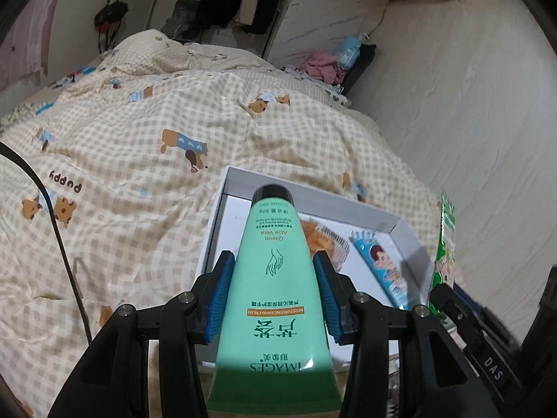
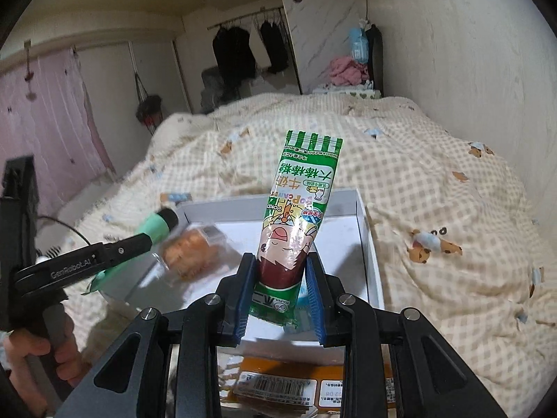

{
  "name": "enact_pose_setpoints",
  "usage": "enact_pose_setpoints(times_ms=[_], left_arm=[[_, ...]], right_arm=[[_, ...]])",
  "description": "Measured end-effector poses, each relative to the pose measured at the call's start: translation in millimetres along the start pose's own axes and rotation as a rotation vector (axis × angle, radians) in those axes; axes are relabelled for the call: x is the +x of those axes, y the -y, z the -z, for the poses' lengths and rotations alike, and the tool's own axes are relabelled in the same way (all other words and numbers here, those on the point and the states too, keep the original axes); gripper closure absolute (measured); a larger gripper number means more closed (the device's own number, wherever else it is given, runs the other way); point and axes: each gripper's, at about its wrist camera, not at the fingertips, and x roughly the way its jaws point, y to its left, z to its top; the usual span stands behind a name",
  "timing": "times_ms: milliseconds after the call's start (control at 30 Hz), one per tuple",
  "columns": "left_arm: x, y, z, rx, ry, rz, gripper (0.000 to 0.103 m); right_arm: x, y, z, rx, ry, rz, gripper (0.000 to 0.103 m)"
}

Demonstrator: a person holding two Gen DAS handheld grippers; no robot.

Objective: Organize objects
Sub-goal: 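Carry both tubes over the white box with both grippers, then lower both tubes into the white box and open both grippers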

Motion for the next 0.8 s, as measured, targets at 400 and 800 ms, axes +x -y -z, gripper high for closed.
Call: enact_pose_setpoints(times_ms=[400, 800], left_arm=[[7, 9, 7, 0.063, -0.010, -0.039, 0.053], [12, 10, 9, 0.069, -0.040, -0.067, 0.050]], right_arm=[[24, -7, 2, -0.064, -0.107, 0.048, 0.073], [26, -14, 4, -0.105, -0.129, 0.056, 0.072]])
